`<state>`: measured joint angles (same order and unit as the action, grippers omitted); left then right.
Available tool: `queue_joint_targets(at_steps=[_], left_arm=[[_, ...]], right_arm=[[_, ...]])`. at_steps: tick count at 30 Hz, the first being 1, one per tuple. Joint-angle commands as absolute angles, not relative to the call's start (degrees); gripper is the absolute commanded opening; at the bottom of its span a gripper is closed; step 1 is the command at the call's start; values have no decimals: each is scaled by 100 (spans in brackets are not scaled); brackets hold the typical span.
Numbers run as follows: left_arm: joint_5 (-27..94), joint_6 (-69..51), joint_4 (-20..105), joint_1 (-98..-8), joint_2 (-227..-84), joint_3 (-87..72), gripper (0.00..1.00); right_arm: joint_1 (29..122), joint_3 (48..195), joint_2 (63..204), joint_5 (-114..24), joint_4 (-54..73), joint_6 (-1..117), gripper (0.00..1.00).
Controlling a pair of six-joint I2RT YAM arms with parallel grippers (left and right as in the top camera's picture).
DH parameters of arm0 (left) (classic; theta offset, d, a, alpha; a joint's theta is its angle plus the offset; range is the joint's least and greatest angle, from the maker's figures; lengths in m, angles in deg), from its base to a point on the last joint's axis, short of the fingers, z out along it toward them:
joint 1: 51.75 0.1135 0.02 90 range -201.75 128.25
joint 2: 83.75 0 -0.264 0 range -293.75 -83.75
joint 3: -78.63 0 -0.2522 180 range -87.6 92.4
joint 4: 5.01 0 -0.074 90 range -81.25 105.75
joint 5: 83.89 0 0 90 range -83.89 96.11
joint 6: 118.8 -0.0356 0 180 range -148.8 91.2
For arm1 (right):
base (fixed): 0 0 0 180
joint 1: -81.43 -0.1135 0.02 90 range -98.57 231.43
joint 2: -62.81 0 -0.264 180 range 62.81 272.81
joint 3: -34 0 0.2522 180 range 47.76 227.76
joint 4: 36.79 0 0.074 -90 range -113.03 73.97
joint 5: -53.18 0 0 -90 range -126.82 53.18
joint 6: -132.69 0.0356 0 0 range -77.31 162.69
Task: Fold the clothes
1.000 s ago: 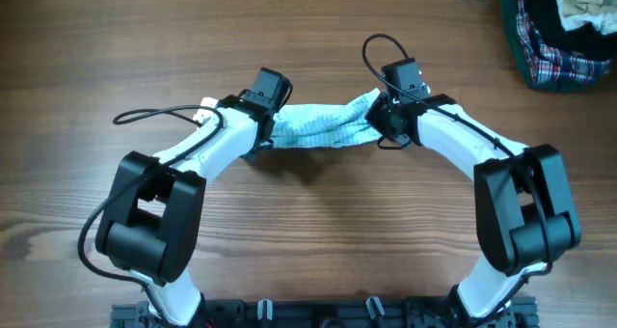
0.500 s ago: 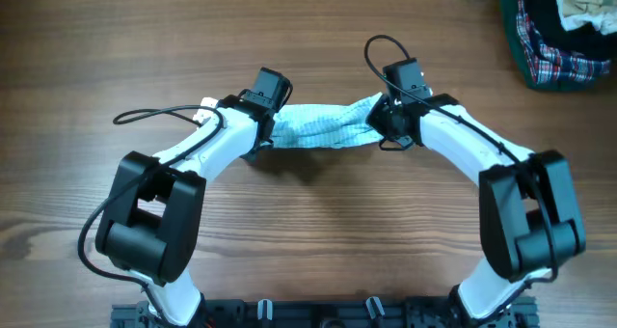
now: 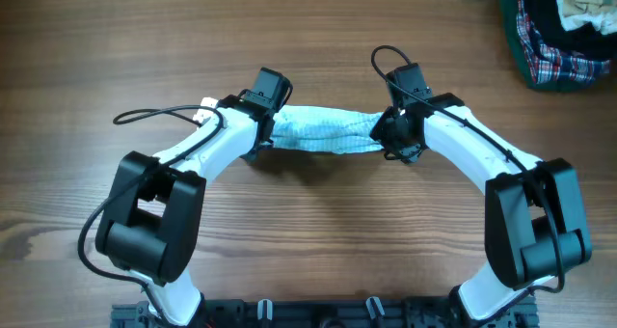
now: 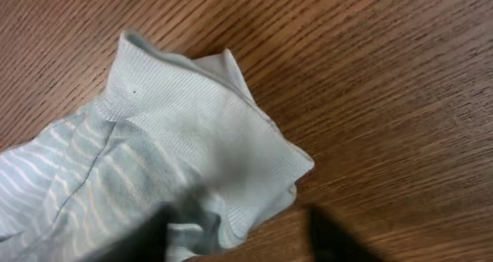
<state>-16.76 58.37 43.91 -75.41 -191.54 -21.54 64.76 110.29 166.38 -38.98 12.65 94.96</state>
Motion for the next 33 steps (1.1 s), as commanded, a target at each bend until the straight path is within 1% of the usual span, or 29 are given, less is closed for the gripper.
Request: queue_joint_targets(at_steps=[1,3,7,9,11,13,14,15,16,17,18,19,22,25,27,30,31,32,33], left_arm=[[-1796,5824,4413,-7521,-19231,-2191,63],[-1798,5824,4413,-7521,-19231,-2191,63],[-1798,5824,4415,-7521,-19231,-2191,63],[-1796,5822,4415,-7521,-19231,-2194,62],[-1796,5822,4417,-7521,-19231,-2191,62],[-1794,5820,4424,-7521,-19231,-2191,61],[-1785,5818,4439,-7521,-19231,-2191,60],[-1729,5702,4419,-7521,-19231,-2191,56],[-1628,5558,4373,-7521,-19231,-2191,49],[-1423,5169,4222,-7510,-19231,-2191,40],[-1256,4766,4059,-7497,-19231,-2191,24],[-1121,4513,3995,-7497,-19231,-2191,17],[-502,3593,4026,-7423,-19228,-2191,4],[-349,3127,4406,-7185,-19224,-2191,4],[-234,2869,4762,-6997,-19207,-2191,4],[-203,2797,5171,-6678,-19191,-2191,5],[-203,2795,5221,-6566,-19187,-2191,13],[-201,2797,5250,-6433,-19187,-2191,38],[-179,2797,5256,-6306,-19187,-2191,53]], right_arm=[[6492,11123,16487,-3994,1250,9461,81],[6492,11138,16389,-4094,1267,9363,77],[6544,11138,16144,-3935,1156,9114,72],[6621,11125,16168,-3937,1082,8913,66],[6651,11114,16194,-3937,1044,8731,64],[6651,11114,16196,-3974,983,8465,64],[6649,11112,16196,-4121,876,8049,64],[6651,11114,16196,-4184,841,7833,64],[6651,11114,16196,-4201,828,7636,65],[6651,11114,16196,-4228,828,7407,65],[6651,11114,16196,-4315,832,7195,65],[6651,11114,16196,-4335,856,7133,65],[6651,11114,16196,-4468,959,7136,66],[6651,11114,16196,-4759,959,7118,70],[6651,11114,16196,-4875,961,7092,71],[6651,11114,16196,-4872,953,7024,72],[6651,11114,16196,-4870,959,7026,72],[6651,11114,16196,-4868,964,7044,72],[6660,11114,16196,-4647,1029,7380,72]])
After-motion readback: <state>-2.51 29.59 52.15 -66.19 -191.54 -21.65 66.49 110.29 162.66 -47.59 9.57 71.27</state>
